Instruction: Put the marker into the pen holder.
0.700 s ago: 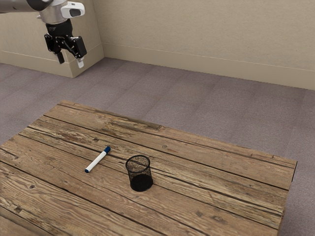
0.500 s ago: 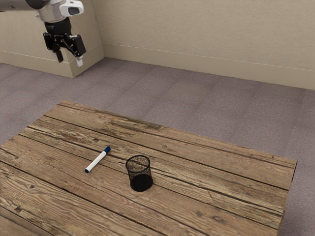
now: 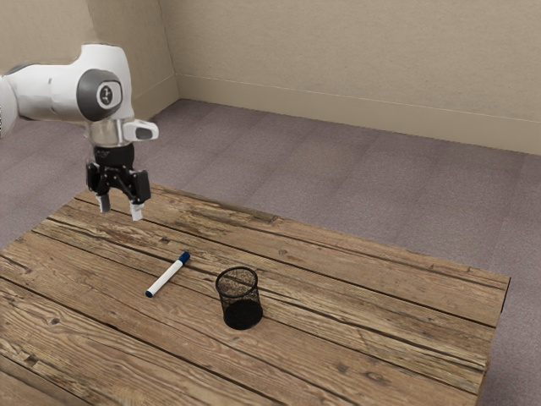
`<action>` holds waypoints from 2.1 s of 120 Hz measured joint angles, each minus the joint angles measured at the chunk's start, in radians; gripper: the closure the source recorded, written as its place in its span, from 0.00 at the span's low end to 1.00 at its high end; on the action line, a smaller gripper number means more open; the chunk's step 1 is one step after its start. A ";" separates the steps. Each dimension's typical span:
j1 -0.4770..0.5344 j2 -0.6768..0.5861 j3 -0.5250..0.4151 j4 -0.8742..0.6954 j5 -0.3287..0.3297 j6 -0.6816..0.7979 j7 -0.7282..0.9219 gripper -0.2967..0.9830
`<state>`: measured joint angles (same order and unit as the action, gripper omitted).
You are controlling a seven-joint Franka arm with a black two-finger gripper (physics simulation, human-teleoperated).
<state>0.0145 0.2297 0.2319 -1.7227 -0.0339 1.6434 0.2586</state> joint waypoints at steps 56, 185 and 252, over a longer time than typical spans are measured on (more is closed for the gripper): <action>-0.072 0.097 -0.022 -0.163 0.031 0.436 0.030 0.25; -0.072 0.254 -0.022 -0.164 -0.032 0.693 0.081 0.57; -0.069 0.268 -0.021 -0.166 -0.002 0.702 0.064 0.80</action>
<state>-0.0549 0.4977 0.2106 -1.8883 -0.0359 2.3454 0.3227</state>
